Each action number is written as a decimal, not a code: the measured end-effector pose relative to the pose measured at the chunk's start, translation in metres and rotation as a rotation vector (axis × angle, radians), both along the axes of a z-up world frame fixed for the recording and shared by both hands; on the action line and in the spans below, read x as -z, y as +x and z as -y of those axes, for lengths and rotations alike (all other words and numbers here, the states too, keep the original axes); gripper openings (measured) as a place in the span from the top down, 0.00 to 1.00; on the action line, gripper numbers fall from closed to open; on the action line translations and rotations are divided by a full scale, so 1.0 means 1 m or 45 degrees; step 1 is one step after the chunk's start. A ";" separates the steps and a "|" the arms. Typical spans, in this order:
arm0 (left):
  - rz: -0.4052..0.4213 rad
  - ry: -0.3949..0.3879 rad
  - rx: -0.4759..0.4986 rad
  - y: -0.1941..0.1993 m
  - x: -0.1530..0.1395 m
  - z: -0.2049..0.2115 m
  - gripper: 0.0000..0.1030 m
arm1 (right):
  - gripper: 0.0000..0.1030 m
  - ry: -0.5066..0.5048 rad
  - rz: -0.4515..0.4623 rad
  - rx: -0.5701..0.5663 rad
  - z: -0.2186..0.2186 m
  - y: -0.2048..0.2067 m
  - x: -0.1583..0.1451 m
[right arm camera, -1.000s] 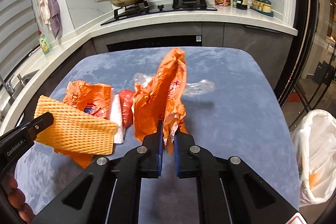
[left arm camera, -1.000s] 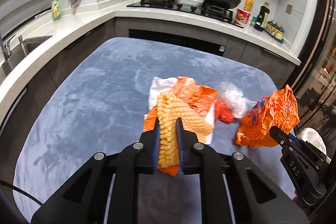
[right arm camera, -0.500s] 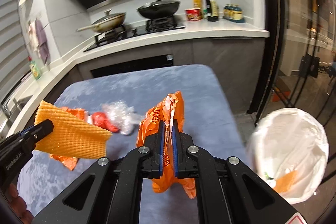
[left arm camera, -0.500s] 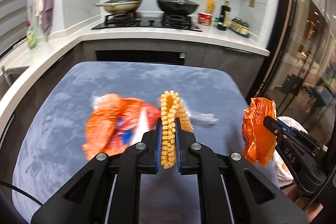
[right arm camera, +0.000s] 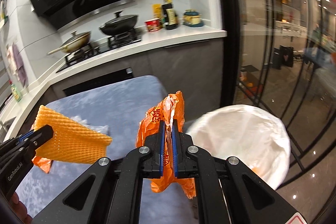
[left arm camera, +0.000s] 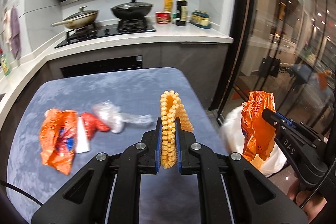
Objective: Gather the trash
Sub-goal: 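Carry the yellow foam net and orange bag over the white trash bin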
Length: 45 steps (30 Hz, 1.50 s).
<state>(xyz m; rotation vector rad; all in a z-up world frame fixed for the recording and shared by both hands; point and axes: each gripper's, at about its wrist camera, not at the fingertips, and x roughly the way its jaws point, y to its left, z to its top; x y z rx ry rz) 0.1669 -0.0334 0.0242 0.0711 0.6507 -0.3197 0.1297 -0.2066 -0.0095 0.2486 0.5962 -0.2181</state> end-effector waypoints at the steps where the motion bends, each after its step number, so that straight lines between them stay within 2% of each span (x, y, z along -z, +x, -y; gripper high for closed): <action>1: 0.001 0.001 0.013 -0.002 0.000 0.007 0.90 | 0.95 0.000 0.000 0.018 0.007 -0.003 0.000; 11: 0.004 0.017 0.122 -0.011 0.003 0.063 0.90 | 0.95 0.010 -0.015 0.183 0.072 -0.031 0.009; 20: 0.000 0.046 0.191 -0.014 0.009 0.101 0.90 | 0.95 0.031 -0.041 0.263 0.109 -0.043 0.022; 32: -0.002 0.091 0.297 -0.020 0.018 0.153 0.90 | 0.95 0.055 -0.065 0.304 0.135 -0.047 0.037; 44: -0.022 0.121 0.335 -0.018 0.025 0.176 0.90 | 0.94 0.071 -0.054 0.323 0.144 -0.045 0.037; 45: -0.023 0.121 0.336 -0.017 0.025 0.178 0.89 | 0.92 0.068 -0.051 0.323 0.144 -0.045 0.038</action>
